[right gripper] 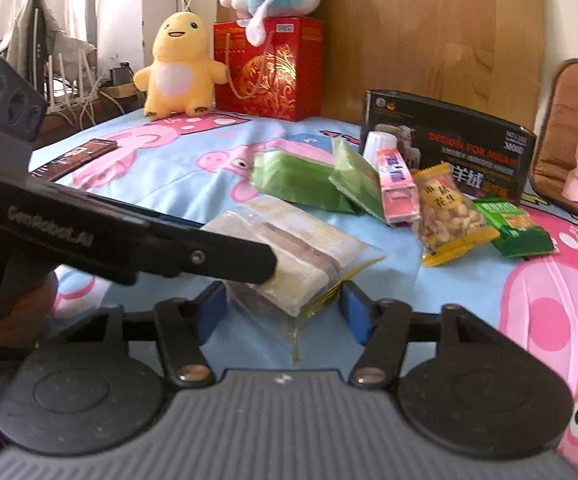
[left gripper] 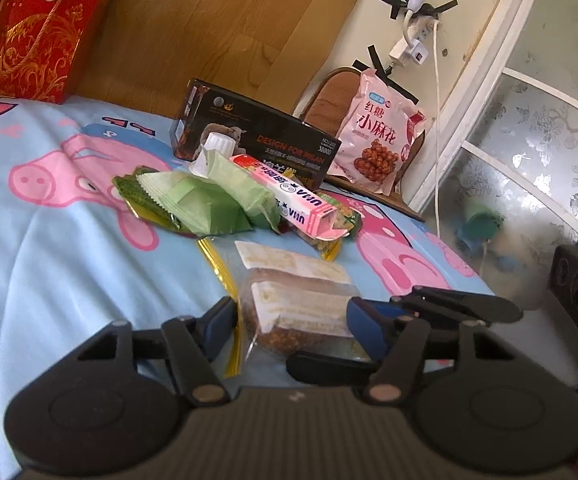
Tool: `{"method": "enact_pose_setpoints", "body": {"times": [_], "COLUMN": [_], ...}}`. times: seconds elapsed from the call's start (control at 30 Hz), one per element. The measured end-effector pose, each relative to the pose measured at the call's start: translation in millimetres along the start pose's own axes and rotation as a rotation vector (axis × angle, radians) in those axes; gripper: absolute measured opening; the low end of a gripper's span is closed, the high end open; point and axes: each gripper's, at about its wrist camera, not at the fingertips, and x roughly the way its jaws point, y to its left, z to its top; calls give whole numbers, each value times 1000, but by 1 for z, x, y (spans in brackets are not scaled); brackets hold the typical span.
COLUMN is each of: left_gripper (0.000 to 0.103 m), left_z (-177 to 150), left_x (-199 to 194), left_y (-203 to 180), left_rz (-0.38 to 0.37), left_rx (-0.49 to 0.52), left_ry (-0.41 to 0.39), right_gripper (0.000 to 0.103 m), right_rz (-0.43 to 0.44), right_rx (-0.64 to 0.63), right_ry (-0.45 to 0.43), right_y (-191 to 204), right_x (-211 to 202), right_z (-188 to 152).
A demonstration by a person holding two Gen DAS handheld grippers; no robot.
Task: Organize snacks
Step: 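Lift the clear pastry bag with the left gripper toward the black box, then lower the pastry bag into the black box and open the left gripper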
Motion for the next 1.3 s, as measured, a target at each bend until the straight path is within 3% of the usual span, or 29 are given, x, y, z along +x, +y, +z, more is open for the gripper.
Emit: {"method": "enact_pose_setpoints", "body": {"times": [0.83, 1.07, 1.3], "left_gripper": [61, 61, 61], "left_z": [7, 42, 76], "left_x": [-6, -10, 0], "left_y": [-10, -16, -26], "left_rz": [13, 21, -15], "left_rx": [18, 58, 79], "left_ry": [-12, -58, -94], "right_gripper": [59, 59, 59], "right_rz": [40, 117, 108], "right_rx": [31, 103, 139], "right_ry": [-42, -101, -187], "right_y": [-5, -23, -44], "right_x": [-8, -11, -18], "right_z": [-1, 20, 51]}}
